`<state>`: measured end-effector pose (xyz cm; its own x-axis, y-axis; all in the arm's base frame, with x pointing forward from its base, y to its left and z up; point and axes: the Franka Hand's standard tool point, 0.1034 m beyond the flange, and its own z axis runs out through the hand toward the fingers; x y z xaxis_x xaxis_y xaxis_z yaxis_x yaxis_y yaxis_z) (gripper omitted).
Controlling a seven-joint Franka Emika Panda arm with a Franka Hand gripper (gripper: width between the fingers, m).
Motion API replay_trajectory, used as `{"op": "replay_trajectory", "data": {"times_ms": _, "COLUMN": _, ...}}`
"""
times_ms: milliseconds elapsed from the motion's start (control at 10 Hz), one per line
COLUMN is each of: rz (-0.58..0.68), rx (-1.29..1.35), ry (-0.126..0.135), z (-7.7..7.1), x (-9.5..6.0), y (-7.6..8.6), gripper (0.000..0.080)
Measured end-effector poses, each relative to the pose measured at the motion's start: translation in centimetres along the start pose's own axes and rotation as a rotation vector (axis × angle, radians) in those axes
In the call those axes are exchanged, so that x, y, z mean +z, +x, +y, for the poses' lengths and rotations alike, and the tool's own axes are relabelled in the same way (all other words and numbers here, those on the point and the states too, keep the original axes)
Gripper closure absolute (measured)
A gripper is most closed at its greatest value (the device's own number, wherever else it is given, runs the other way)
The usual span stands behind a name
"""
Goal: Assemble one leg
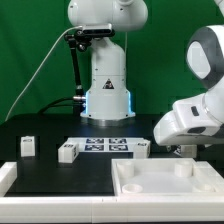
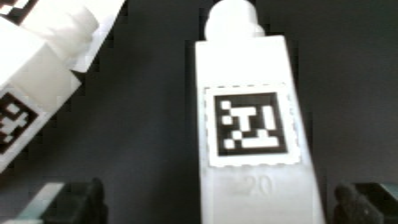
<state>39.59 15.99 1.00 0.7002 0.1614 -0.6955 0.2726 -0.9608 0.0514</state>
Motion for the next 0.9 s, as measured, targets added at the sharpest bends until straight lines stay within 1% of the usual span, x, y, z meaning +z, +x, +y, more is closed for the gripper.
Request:
{"op": "replay_trajectory", "data": {"times_ms": 100, "rz": -0.008, "rx": 0.0, "ry": 0.0, "z": 0.04, "x": 0.41, "y": -0.05, "gripper": 0.0151}}
{"op": "replay_trajectory", "data": {"times_ms": 400, "rz": -0.011, "rx": -0.006, "ry": -0.004, "z": -0.26, "x": 0.64, "y": -0.11, "gripper": 0.0151}}
{"op": "replay_trajectory", "data": {"times_ms": 600, "rz": -0.011, "rx": -0.006, "ry": -0.003, "z": -0.24, "x": 0.65, "y": -0.11, "gripper": 0.0419}}
{"op": "replay_trajectory", "data": {"times_ms": 700, "rz": -0.011, "rx": -0.006, "ry": -0.003, "z": -0.24, "x": 0.64, "y": -0.11, "gripper": 0.0509}}
{"op": "replay_trajectory", "data": {"times_ms": 900, "rz": -0.011, "rx": -0.006, "ry": -0.003, "z": -0.24, "x": 0.64, "y": -0.11, "gripper": 0.0509}}
